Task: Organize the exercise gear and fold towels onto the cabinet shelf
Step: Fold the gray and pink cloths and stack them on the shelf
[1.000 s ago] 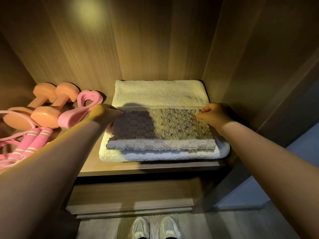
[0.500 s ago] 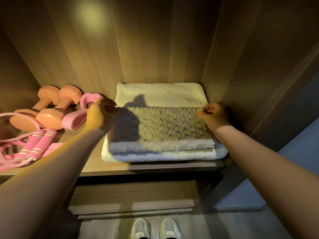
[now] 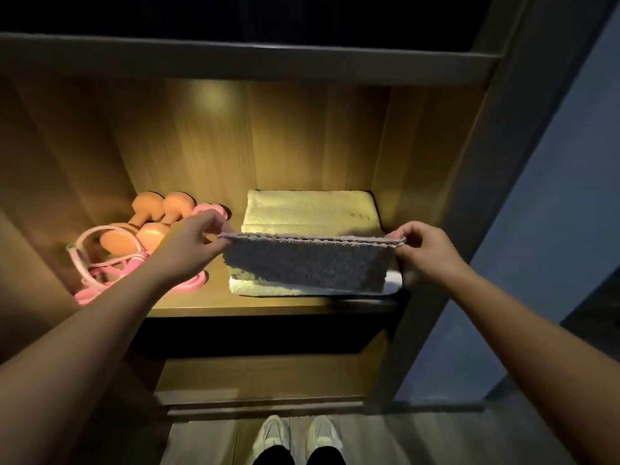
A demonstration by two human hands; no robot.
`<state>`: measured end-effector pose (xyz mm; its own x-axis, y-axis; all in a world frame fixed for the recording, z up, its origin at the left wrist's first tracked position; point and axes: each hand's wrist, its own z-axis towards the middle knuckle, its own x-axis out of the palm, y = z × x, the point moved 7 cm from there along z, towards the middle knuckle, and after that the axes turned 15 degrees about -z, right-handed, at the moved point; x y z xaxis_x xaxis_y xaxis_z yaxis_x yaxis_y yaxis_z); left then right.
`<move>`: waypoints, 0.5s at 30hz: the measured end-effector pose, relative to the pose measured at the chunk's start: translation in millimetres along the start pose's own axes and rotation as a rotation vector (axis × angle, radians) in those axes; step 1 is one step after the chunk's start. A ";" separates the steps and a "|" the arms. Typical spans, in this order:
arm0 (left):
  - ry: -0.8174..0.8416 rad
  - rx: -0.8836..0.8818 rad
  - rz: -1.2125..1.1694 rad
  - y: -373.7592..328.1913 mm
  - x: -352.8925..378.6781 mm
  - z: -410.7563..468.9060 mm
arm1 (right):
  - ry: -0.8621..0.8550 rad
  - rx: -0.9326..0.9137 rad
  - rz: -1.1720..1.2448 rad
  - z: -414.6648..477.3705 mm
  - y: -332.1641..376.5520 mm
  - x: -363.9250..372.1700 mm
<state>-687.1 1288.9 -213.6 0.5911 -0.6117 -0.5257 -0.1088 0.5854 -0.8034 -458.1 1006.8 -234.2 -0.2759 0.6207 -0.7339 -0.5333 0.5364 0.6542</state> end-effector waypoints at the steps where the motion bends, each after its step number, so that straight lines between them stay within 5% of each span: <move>1: -0.010 -0.006 -0.038 -6.8 -4.0 -9.3 | 0.007 -0.008 0.021 -9.9 3.9 -4.5; 7: 0.021 -0.202 -0.411 -24.5 -14.8 -60.3 | 0.022 0.013 0.252 -61.0 16.2 -27.2; 12: -0.196 -0.326 -0.896 -25.0 -10.2 -87.2 | 0.112 0.117 0.612 -88.0 15.8 -17.2; 15: -0.420 -0.201 -0.627 -30.9 -11.1 -95.7 | -0.061 0.132 0.511 -95.2 20.5 -14.9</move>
<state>-766.8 1226.7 -209.7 0.8389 -0.5199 0.1612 0.2267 0.0644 -0.9718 -541.1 954.1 -227.3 -0.4252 0.8518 -0.3060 -0.2366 0.2217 0.9460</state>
